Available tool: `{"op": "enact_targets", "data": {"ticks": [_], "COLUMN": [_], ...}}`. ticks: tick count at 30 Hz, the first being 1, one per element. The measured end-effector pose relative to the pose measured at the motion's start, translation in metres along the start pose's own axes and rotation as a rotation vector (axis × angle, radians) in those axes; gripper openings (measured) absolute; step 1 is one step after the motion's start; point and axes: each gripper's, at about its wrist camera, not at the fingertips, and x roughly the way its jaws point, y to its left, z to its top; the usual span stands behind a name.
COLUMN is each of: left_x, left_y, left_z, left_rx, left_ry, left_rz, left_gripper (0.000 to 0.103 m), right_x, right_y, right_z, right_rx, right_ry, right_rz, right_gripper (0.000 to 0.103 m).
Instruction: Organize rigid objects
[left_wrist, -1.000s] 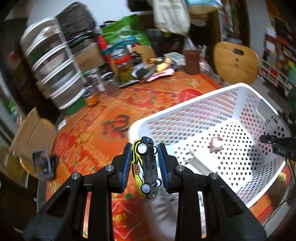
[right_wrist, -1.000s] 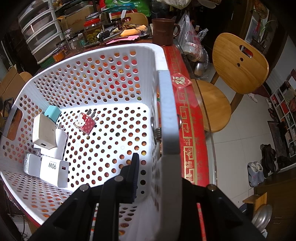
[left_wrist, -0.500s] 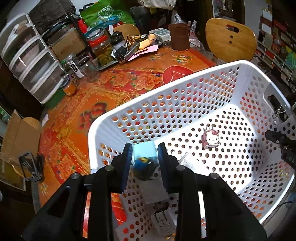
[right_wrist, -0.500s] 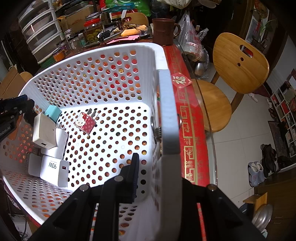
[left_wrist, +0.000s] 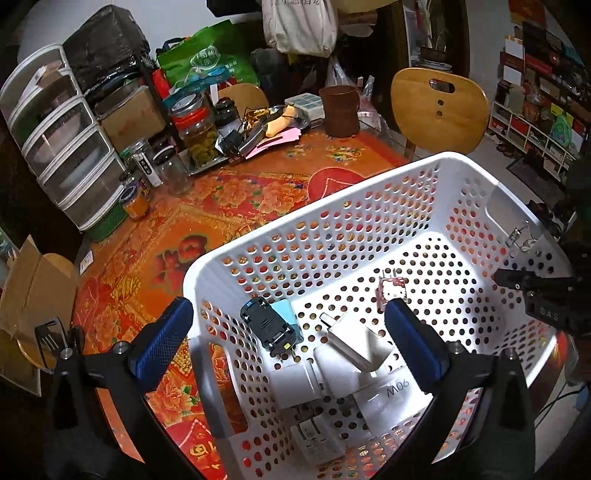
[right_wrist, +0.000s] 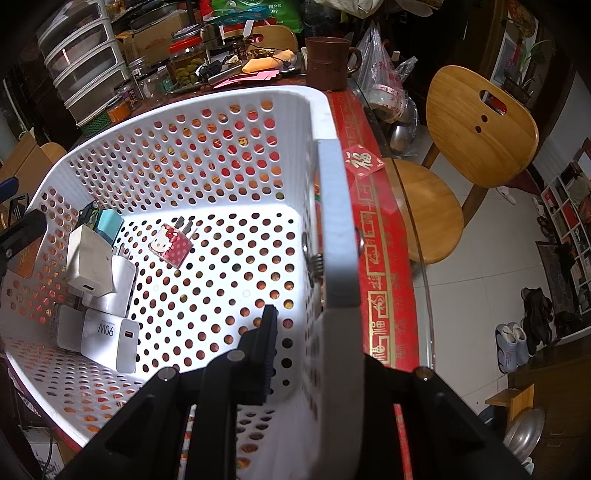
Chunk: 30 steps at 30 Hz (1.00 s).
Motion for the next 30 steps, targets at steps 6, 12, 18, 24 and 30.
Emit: {"op": "enact_targets", "data": {"ticks": [6, 12, 18, 24, 30], "left_x": [-0.013, -0.058, -0.126, -0.165, -0.221], "left_y": [0.004, 0.016, 0.024, 0.022, 0.012], "left_z": [-0.01, -0.036, -0.086, -0.141, -0.204], "left_rx": [-0.025, -0.089, -0.167, -0.235, -0.275], "left_ry": [-0.037, -0.163, -0.312, -0.296, -0.326], "left_rz": [0.033, 0.024, 0.016, -0.053, -0.007], "left_gripper": [0.102, 0.102, 0.102, 0.102, 0.102], "right_x": [-0.001, -0.045, -0.138, -0.176, -0.196], "right_y": [-0.001, 0.006, 0.035, 0.066, 0.079], "right_z": [-0.001, -0.012, -0.065, -0.129, -0.178], "right_rx": [0.011, 0.01, -0.026, -0.022, 0.004], "right_ry": [-0.013, -0.167, -0.504, -0.617, -0.571], "right_rz": [0.012, 0.027, 0.011, 0.0, 0.029], "right_gripper": [0.029, 0.083, 0.103, 0.103, 0.103]}}
